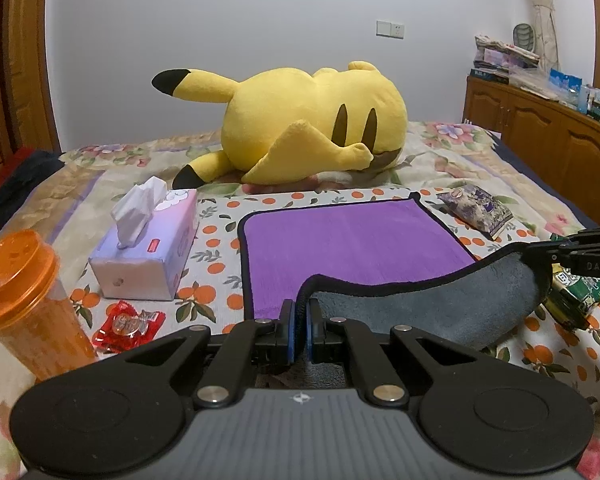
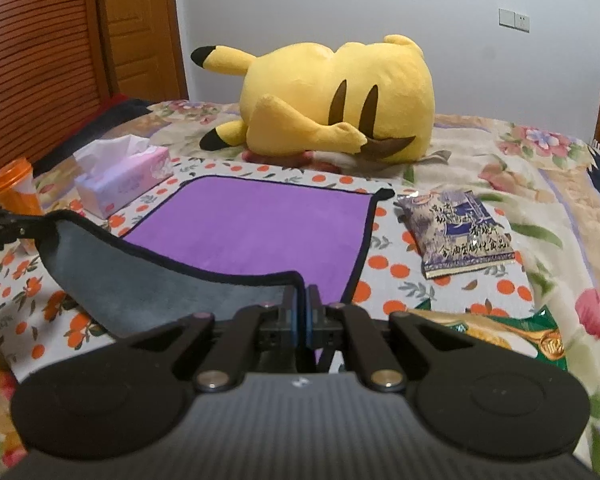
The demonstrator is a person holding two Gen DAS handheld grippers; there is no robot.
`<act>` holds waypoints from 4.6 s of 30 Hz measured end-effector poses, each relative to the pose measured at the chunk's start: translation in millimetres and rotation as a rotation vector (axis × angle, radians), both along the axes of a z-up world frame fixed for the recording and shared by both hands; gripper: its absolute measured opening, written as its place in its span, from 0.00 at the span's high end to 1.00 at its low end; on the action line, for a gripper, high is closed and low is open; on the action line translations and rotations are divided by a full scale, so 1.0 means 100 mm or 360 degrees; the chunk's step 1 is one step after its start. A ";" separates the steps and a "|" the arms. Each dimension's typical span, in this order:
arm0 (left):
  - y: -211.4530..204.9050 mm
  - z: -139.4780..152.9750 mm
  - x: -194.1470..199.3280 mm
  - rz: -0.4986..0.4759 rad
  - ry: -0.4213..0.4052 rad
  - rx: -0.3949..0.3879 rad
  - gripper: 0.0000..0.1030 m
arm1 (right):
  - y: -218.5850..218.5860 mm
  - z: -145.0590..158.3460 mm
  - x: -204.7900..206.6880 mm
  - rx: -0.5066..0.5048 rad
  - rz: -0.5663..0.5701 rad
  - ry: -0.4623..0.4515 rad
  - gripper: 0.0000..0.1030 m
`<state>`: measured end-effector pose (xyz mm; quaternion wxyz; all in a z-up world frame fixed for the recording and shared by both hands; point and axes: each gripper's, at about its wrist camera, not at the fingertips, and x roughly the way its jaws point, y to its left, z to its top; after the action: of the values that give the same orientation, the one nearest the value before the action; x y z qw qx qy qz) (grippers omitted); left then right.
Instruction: Fold towel
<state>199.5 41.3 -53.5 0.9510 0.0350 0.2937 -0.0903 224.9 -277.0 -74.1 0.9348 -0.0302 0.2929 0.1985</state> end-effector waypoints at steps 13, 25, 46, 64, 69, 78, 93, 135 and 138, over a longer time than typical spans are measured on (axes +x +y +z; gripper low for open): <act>-0.04 0.02 0.19 -0.0023 -0.0026 0.0010 0.94 | 0.06 -0.02 0.15 -0.0043 0.0032 -0.0084 0.96; -0.05 -0.01 0.41 -0.0006 -0.0049 0.0036 0.94 | 0.08 -0.09 0.34 -0.0067 0.0013 -0.0120 0.96; -0.05 0.15 0.70 -0.0011 -0.0127 0.0014 0.94 | 0.11 0.10 0.57 -0.0075 0.0000 -0.0252 0.96; -0.01 0.26 0.99 0.0012 -0.0194 0.0031 0.94 | 0.12 0.18 0.79 -0.0053 -0.0029 -0.0347 0.96; -0.06 0.27 1.09 0.0013 -0.0215 0.0044 0.94 | 0.15 0.17 0.84 -0.0059 -0.0031 -0.0363 0.96; -0.13 0.28 1.36 0.0046 -0.0222 0.0042 0.94 | 0.23 0.16 1.07 -0.0120 -0.0048 -0.0386 0.96; -0.23 -0.05 1.89 0.0167 -0.0121 0.0073 0.94 | 0.33 -0.11 1.51 -0.0165 -0.0174 -0.0252 0.96; -0.30 -0.40 1.59 0.0131 0.0082 0.0208 0.42 | 0.35 -0.08 1.08 -0.0265 -0.0231 -0.0056 0.56; -0.34 -0.34 1.38 0.0105 0.0093 0.0207 0.41 | 0.29 -0.04 0.87 -0.0209 -0.0237 -0.0024 0.56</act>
<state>337.9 7.2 -87.7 0.9401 0.0843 0.3276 -0.0408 311.5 -248.0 -78.5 0.9452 -0.0710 0.2996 0.1087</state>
